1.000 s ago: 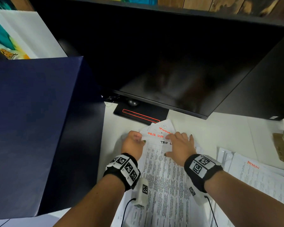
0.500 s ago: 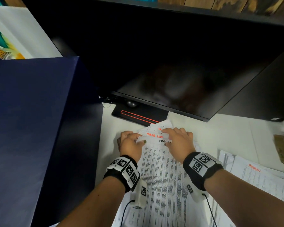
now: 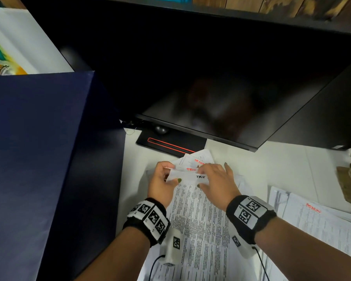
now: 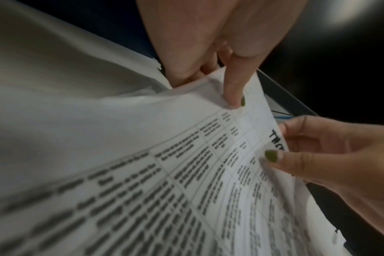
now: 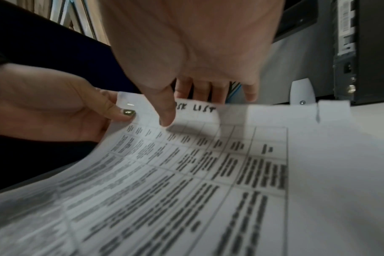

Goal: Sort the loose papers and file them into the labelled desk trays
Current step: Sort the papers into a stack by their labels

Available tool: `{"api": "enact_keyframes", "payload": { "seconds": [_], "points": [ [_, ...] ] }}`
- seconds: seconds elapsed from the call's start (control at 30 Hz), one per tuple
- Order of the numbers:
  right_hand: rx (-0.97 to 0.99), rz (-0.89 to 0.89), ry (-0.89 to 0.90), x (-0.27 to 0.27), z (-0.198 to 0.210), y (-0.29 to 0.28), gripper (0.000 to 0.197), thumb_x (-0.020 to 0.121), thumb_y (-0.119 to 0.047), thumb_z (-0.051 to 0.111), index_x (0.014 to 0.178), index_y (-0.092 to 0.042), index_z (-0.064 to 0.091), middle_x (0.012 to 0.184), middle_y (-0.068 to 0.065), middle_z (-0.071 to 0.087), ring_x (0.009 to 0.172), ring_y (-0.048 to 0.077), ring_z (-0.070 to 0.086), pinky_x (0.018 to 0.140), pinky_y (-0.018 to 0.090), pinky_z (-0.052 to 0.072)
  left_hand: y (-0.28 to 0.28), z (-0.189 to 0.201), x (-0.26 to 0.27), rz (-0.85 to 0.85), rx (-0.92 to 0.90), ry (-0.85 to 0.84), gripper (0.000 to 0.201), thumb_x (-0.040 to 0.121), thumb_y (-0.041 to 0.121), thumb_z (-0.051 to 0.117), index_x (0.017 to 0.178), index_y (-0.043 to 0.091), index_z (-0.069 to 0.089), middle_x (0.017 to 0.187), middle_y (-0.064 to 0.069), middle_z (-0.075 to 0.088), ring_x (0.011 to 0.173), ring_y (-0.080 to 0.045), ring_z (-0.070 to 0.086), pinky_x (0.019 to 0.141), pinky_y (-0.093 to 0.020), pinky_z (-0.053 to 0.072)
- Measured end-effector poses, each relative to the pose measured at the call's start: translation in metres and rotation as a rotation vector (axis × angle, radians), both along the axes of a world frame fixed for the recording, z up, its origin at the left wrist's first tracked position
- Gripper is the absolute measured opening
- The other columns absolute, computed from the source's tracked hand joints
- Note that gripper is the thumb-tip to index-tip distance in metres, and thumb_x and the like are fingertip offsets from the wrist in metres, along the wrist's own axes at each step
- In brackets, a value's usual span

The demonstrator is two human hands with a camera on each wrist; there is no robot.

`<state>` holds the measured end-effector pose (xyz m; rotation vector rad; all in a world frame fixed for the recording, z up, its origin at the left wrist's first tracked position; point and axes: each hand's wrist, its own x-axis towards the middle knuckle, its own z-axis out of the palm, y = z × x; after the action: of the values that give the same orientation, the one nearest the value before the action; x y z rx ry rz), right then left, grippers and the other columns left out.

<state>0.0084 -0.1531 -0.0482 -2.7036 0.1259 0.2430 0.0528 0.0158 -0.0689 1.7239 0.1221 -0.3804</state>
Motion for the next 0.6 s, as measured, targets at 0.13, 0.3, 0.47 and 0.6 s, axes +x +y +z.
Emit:
{"api": "enact_keyframes", "payload": {
  "seconds": [0.13, 0.3, 0.47, 0.6],
  "points": [
    [0.08, 0.037, -0.095, -0.018, -0.001, 0.004, 0.023, 0.091, -0.024, 0.053, 0.114, -0.026, 0.049, 0.124, -0.012, 0.053, 0.125, 0.01, 0.042, 0.116, 0.031, -0.003, 0.003, 0.002, -0.013, -0.009, -0.085, 0.034, 0.047, 0.074, -0.023, 0.055, 0.091, 0.02, 0.059, 0.093, -0.004, 0.063, 0.081, -0.014, 0.061, 0.068, -0.018, 0.051],
    [0.128, 0.016, -0.097, -0.037, 0.004, 0.004, 0.027, 0.094, -0.02, 0.051, 0.12, -0.023, 0.051, 0.126, -0.008, 0.054, 0.122, 0.012, 0.044, 0.117, 0.03, 0.004, 0.007, 0.007, -0.01, 0.082, -0.186, 0.085, 0.039, 0.074, -0.023, 0.033, 0.081, 0.006, 0.059, 0.083, -0.011, 0.057, 0.073, -0.021, 0.053, 0.062, -0.021, 0.047],
    [0.127, -0.021, -0.139, -0.045, 0.016, 0.005, 0.042, 0.094, -0.006, 0.048, 0.131, -0.026, 0.048, 0.116, -0.008, 0.055, 0.111, 0.017, 0.045, 0.1, 0.026, 0.025, 0.004, 0.013, 0.009, 0.198, -0.211, 0.265, 0.023, 0.087, -0.006, 0.043, 0.091, 0.002, 0.064, 0.077, -0.012, 0.061, 0.061, -0.019, 0.053, 0.045, -0.015, 0.046],
    [0.011, 0.009, -0.173, -0.04, 0.019, -0.005, 0.075, 0.076, 0.015, 0.05, 0.133, -0.035, 0.048, 0.097, -0.008, 0.056, 0.094, 0.015, 0.047, 0.084, 0.025, 0.022, 0.0, 0.0, 0.022, 0.107, 0.0, 0.275, 0.026, 0.088, -0.005, 0.046, 0.103, 0.004, 0.065, 0.074, -0.008, 0.063, 0.061, -0.018, 0.055, 0.051, -0.019, 0.048]
  ]
}}
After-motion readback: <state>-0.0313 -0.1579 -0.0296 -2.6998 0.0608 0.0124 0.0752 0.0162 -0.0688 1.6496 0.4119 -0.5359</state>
